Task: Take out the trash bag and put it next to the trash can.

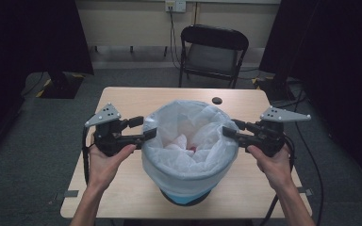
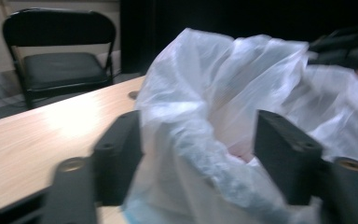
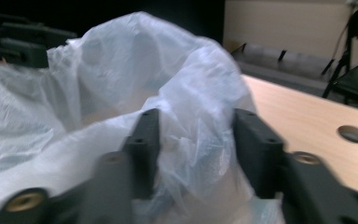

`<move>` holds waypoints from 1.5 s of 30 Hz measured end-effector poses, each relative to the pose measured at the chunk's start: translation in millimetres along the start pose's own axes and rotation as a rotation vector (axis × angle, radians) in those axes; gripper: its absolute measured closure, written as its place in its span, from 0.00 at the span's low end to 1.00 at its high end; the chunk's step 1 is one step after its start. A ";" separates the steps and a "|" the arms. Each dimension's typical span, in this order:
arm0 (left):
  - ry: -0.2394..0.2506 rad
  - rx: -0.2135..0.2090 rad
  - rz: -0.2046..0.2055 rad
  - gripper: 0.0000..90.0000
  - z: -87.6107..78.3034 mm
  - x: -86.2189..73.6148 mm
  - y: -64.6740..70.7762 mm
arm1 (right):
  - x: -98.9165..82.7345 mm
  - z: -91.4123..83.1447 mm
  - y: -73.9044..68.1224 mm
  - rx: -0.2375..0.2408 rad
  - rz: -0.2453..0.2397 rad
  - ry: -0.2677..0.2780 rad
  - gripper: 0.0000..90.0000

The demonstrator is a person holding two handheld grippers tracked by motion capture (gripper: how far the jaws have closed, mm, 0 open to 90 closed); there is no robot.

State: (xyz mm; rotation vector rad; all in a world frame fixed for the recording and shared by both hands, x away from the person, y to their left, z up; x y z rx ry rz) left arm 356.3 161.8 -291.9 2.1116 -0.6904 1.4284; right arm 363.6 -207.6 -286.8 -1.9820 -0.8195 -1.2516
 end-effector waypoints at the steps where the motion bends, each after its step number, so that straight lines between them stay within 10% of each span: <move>1: 0.007 0.005 0.002 0.49 0.2 0.2 0.4 | 2.2 -0.7 1.8 -0.003 0.006 0.003 0.74; 7: 0.004 0.048 0.019 0.67 -0.3 2.8 0.6 | 16.1 -2.2 6.3 0.007 0.003 0.017 0.97; 14: 0.022 0.075 0.031 0.90 -6.0 10.5 -2.5 | 21.1 10.3 -2.0 0.063 0.000 0.020 0.99; 28: 0.089 -0.054 0.033 1.00 -12.0 34.2 14.8 | 40.8 18.3 -16.5 0.170 0.002 0.080 1.00; 38: 0.170 -0.163 0.062 1.00 -7.9 72.7 48.3 | 72.6 24.3 -55.7 0.335 -0.046 0.127 1.00; 43: 0.174 -0.266 0.025 1.00 6.1 73.3 63.6 | 68.5 30.0 -72.0 0.382 -0.087 0.062 1.00; 45: 0.173 -0.243 0.041 1.00 11.9 72.8 70.6 | 65.3 34.2 -74.8 0.405 -0.078 0.049 0.97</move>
Point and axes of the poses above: each handheld gripper's, and its own axes: z roughly forward along the jaws, x roughly out of its top, y roughly to its right, the point moved 2 cm from there along z, roughly forward along the jaws, and after that the axes turned 7 degrees about x, right-handed, at the moved point
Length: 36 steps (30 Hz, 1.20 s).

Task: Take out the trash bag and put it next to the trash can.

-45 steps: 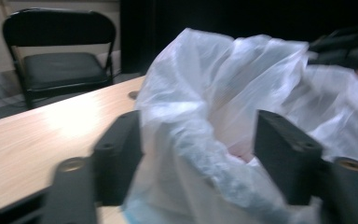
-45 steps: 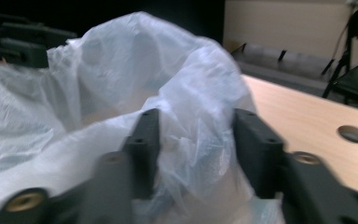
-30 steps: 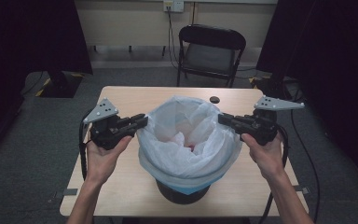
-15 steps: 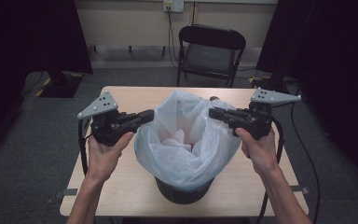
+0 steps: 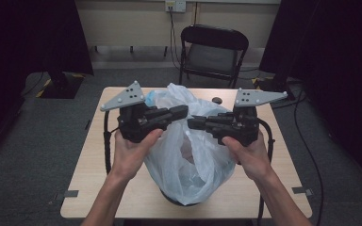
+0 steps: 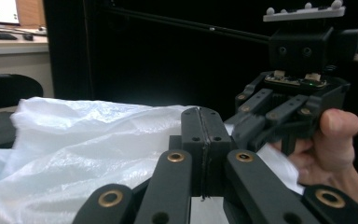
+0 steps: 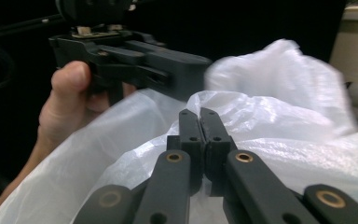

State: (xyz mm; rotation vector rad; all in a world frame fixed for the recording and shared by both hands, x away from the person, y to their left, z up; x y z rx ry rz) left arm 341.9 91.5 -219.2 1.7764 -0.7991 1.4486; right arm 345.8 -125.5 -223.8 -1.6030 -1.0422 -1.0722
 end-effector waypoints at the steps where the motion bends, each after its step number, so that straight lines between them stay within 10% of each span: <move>1: -0.004 0.018 0.011 1.00 1.8 0.1 1.1 | 0.0 0.0 0.0 0.000 0.000 0.000 0.97; 12: -0.011 -0.019 0.024 1.00 13.5 1.8 5.6 | -2.4 9.5 9.9 0.034 0.089 -0.018 0.51; 19: 0.003 -0.059 0.017 0.98 19.7 5.3 11.9 | -1.2 19.9 8.6 -0.036 0.061 -0.079 0.96; 20: 0.021 -0.054 0.006 0.71 16.9 6.9 10.4 | 1.3 18.8 8.6 -0.046 0.052 -0.078 0.99; 24: 0.054 0.009 0.004 0.31 -4.2 9.9 -2.1 | 11.1 10.9 11.4 -0.065 0.046 -0.042 0.99; 29: 0.060 0.000 0.020 0.17 -22.5 5.0 -12.9 | 28.1 1.0 12.6 -0.070 0.039 0.013 0.99; 36: 0.005 -0.050 0.014 0.17 10.3 4.7 -9.4 | 58.1 5.0 -1.2 -0.033 -0.006 0.054 0.99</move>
Point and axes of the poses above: each handheld gripper's, and its own axes: z roughly forward along the jaws, x roughly out of its top, y roughly to its right, the point moved 2 cm from there along z, roughly forward along the jaws, and after that the axes turned 7 degrees about x, right-handed, at the moved point
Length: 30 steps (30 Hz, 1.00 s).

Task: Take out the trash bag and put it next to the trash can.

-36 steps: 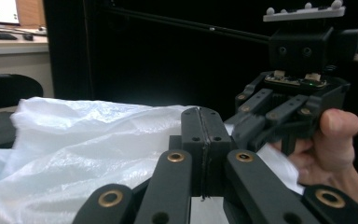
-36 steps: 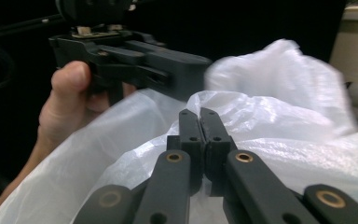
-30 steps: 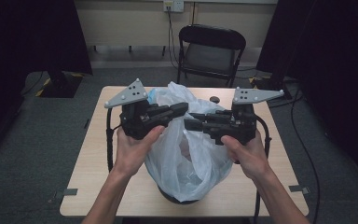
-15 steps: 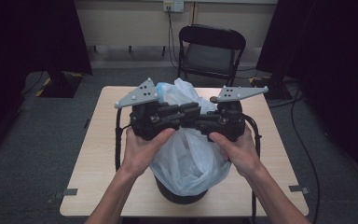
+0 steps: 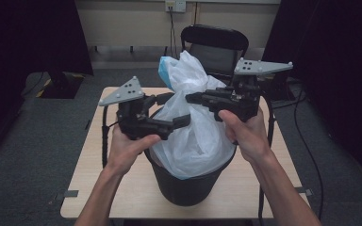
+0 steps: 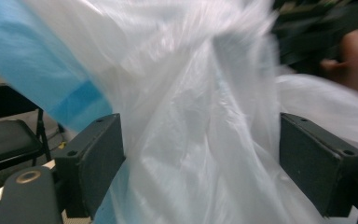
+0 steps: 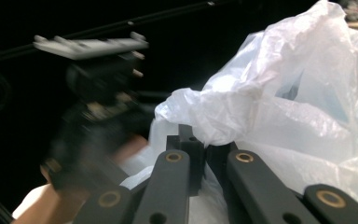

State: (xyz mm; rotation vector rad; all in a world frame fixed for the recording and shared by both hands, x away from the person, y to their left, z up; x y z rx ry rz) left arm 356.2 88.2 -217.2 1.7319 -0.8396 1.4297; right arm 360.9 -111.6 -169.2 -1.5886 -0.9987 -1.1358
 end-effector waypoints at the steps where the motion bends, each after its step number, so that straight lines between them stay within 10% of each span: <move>1: -0.001 -0.011 0.003 0.17 5.1 1.3 3.5 | 2.1 2.3 -2.8 0.004 -0.006 -0.001 0.99; 4: 0.000 0.032 0.047 0.21 15.5 5.8 15.1 | 4.3 7.5 -8.6 0.025 -0.012 -0.003 0.99; 7: 0.014 0.018 0.063 0.46 19.5 8.2 19.0 | 2.4 7.3 -12.6 0.050 -0.011 0.003 0.99; 10: 0.040 -0.002 0.087 0.97 17.4 7.3 19.5 | -0.8 -2.5 -18.8 0.042 -0.038 0.017 0.87; 13: 0.041 -0.008 0.075 0.99 16.4 7.3 16.6 | -0.7 -8.8 -19.6 0.014 -0.043 0.021 0.61; 14: 0.046 -0.011 0.066 1.00 15.6 7.7 14.7 | -1.0 -17.3 -19.6 -0.034 -0.055 0.039 0.37; 18: 0.052 0.017 0.052 1.00 9.2 13.8 6.4 | -5.5 -31.4 -16.3 -0.066 -0.068 0.062 0.23; 30: 0.084 0.007 0.095 1.00 -1.4 49.3 16.8 | -37.6 -2.8 6.4 0.007 -0.024 -0.055 0.16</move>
Point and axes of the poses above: each handheld gripper's, and its own axes: z roughly forward along the jaws, x roughly out of its top, y roughly to its right, the point moved 2 cm from there along z, roughly forward along the jaws, and after that the axes turned 7 degrees about x, right-handed, at the moved point
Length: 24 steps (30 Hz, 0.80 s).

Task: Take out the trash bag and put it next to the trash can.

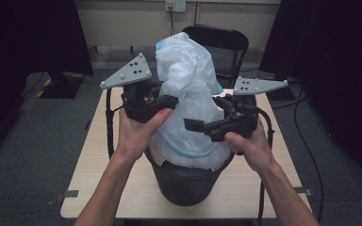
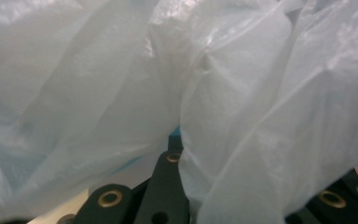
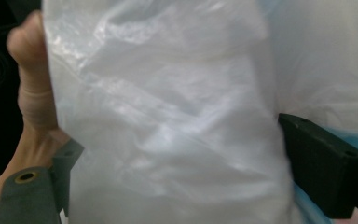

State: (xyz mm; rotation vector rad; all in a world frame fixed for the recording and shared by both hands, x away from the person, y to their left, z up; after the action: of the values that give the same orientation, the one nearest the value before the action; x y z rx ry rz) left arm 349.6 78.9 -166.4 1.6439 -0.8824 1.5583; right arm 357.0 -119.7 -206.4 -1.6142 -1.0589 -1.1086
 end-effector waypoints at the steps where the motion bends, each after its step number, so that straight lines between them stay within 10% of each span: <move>1: 0.013 -0.001 -0.013 1.00 -1.8 2.6 -2.2 | -0.8 1.9 -0.2 0.007 0.000 -0.014 0.16; 12: 0.031 -0.024 -0.052 1.00 6.7 4.0 0.4 | -9.0 25.5 -1.5 -0.064 -0.079 -0.128 0.19; 24: 0.041 -0.049 -0.047 1.00 -0.1 1.7 1.3 | -10.5 20.9 16.8 -0.040 0.002 -0.100 0.93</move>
State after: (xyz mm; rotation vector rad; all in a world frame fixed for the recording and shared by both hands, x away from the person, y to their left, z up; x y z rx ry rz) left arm 348.5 78.3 -164.6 1.5819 -0.8481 1.5219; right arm 374.7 -105.6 -224.2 -1.7168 -1.1051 -1.0629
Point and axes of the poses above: each handheld gripper's, and its own axes: z roughly forward along the jaws, x roughly out of its top, y roughly to its right, the point moved 2 cm from there along z, roughly forward along the jaws, and after that the axes turned 7 degrees about x, right-handed, at the moved point
